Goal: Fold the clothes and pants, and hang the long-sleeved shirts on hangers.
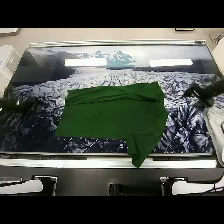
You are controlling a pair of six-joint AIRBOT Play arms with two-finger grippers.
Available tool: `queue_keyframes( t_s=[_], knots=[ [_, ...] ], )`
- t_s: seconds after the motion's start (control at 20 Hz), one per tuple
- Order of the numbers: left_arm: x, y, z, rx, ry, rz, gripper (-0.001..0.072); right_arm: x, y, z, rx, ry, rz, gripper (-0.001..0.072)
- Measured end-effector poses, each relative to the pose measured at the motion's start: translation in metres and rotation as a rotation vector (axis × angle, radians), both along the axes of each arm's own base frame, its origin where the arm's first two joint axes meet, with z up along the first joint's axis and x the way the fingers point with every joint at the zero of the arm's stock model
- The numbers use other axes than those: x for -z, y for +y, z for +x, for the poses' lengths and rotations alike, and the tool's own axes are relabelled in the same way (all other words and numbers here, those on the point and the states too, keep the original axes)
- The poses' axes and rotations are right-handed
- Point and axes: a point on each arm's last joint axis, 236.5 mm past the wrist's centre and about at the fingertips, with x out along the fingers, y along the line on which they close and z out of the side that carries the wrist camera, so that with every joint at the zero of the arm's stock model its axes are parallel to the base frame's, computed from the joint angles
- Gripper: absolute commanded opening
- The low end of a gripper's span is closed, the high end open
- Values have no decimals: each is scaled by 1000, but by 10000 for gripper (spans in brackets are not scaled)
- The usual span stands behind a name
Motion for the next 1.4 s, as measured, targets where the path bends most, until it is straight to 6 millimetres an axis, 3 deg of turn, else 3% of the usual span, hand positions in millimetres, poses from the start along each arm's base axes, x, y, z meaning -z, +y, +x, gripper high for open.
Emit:
queue_keyframes(
  t_s=[0.15,0.35,0.55,0.85,0.95,1.05,1.1,1.4],
  knots=[
    [29,-14,-53,41,111,-123,485,15,7,-52,-24,96,29,622],
    [48,-40,-74,82,118,-232,484,30,23,-98,-56,165,64,622],
    [60,-54,-79,118,116,-263,485,34,29,-113,-70,181,76,622],
    [68,-73,-78,166,122,-282,485,34,34,-117,-76,183,89,621],
    [71,-84,-80,208,130,-282,392,33,35,-120,-81,192,97,621],
    [76,-90,-83,249,137,-259,68,34,36,-122,-86,200,101,604],
    [79,-91,-84,263,140,-247,25,35,37,-123,-86,205,104,597],
    [72,-97,-85,288,132,-269,24,66,53,-143,-99,269,127,593]
  ],
)
